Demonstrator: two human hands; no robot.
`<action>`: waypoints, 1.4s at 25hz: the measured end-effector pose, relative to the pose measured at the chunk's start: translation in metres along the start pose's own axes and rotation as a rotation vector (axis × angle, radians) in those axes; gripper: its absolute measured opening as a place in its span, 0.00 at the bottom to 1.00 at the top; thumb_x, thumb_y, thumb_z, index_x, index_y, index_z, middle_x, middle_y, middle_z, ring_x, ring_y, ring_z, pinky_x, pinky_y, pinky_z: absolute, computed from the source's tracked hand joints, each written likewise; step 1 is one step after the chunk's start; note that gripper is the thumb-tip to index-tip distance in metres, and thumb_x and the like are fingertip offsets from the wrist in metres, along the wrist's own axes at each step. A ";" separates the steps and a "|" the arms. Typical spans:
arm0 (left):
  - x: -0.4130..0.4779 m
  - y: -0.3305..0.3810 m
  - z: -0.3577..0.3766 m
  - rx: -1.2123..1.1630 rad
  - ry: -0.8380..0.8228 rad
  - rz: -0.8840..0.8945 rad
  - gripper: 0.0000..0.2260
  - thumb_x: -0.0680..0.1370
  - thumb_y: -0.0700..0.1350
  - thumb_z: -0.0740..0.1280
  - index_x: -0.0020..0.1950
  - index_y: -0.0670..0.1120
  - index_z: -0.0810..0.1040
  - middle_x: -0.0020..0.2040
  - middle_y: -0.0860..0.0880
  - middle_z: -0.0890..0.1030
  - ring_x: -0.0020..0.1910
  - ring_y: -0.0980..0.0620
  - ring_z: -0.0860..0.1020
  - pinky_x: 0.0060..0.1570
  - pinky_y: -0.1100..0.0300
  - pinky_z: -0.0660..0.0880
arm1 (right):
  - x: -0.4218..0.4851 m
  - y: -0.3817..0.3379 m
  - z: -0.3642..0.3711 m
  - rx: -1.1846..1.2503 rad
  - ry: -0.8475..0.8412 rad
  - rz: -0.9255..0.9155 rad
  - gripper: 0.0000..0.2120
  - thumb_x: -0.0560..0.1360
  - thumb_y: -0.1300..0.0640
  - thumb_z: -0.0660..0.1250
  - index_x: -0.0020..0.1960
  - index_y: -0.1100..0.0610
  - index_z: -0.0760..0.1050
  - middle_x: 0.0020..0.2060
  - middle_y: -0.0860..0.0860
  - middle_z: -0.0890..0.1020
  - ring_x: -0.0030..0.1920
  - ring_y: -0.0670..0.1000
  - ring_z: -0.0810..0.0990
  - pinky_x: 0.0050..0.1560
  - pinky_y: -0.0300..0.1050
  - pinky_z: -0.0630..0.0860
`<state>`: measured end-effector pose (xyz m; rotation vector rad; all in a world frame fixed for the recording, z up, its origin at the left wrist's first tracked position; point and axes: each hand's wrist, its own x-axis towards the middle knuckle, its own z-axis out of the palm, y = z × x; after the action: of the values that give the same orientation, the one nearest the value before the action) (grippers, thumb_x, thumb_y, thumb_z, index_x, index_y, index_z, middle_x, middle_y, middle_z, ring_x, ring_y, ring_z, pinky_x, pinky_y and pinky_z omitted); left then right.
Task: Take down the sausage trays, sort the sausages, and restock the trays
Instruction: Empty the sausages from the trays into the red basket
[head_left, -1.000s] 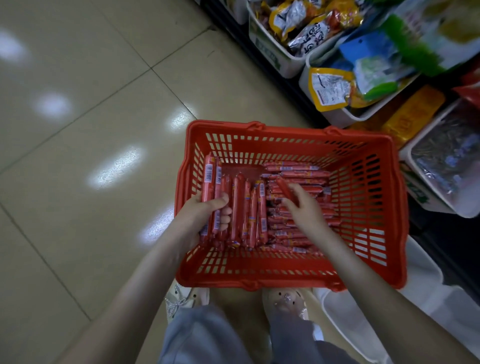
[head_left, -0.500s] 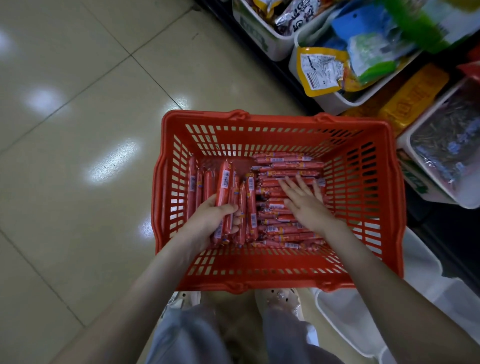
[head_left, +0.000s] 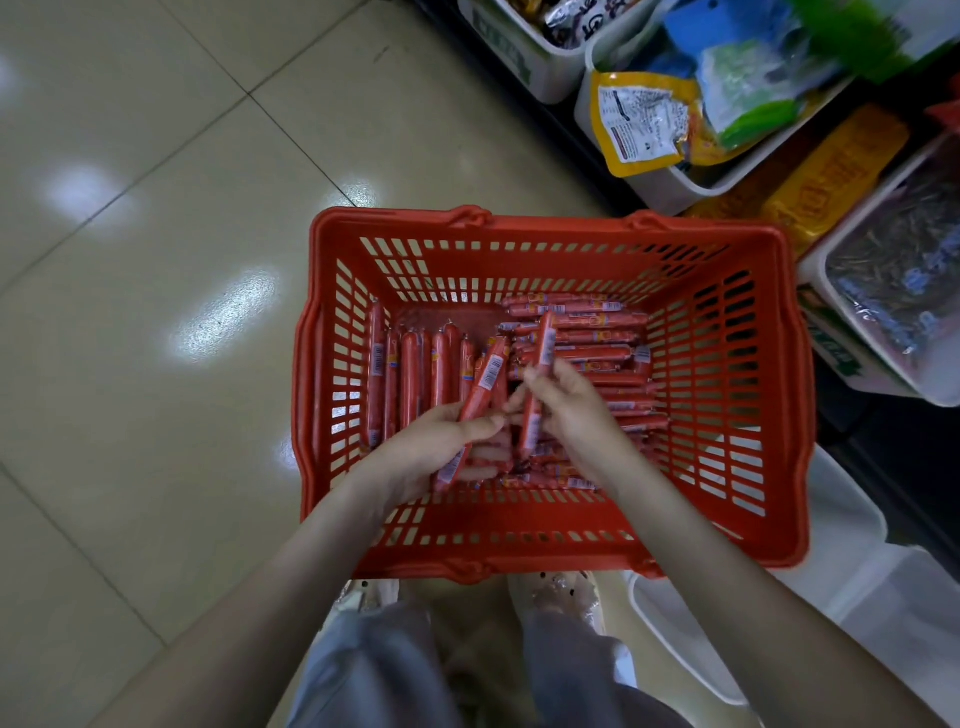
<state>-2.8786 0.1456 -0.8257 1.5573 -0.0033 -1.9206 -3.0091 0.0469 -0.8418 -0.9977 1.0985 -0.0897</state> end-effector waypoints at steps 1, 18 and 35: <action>-0.001 0.000 -0.001 0.015 0.050 -0.010 0.10 0.80 0.44 0.64 0.58 0.41 0.74 0.45 0.44 0.84 0.40 0.49 0.83 0.39 0.57 0.80 | 0.001 -0.001 -0.008 -0.113 0.065 -0.049 0.09 0.81 0.56 0.59 0.58 0.58 0.72 0.42 0.50 0.79 0.43 0.50 0.79 0.49 0.51 0.76; 0.031 -0.028 0.000 1.819 0.712 0.159 0.30 0.83 0.58 0.49 0.75 0.39 0.43 0.55 0.43 0.78 0.51 0.48 0.79 0.35 0.56 0.73 | 0.014 0.048 -0.048 -1.517 0.013 -0.144 0.36 0.82 0.51 0.52 0.73 0.47 0.26 0.75 0.49 0.32 0.74 0.50 0.31 0.72 0.55 0.30; -0.071 0.041 0.108 1.505 0.535 0.721 0.19 0.81 0.47 0.57 0.70 0.41 0.65 0.66 0.40 0.70 0.63 0.40 0.70 0.61 0.49 0.68 | -0.148 -0.058 -0.064 -1.167 0.367 -0.433 0.20 0.78 0.59 0.60 0.70 0.59 0.66 0.65 0.55 0.71 0.68 0.55 0.67 0.66 0.45 0.63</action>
<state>-2.9476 0.1060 -0.7164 2.3429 -1.8156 -0.6867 -3.1097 0.0488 -0.7034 -2.3344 1.2410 0.0359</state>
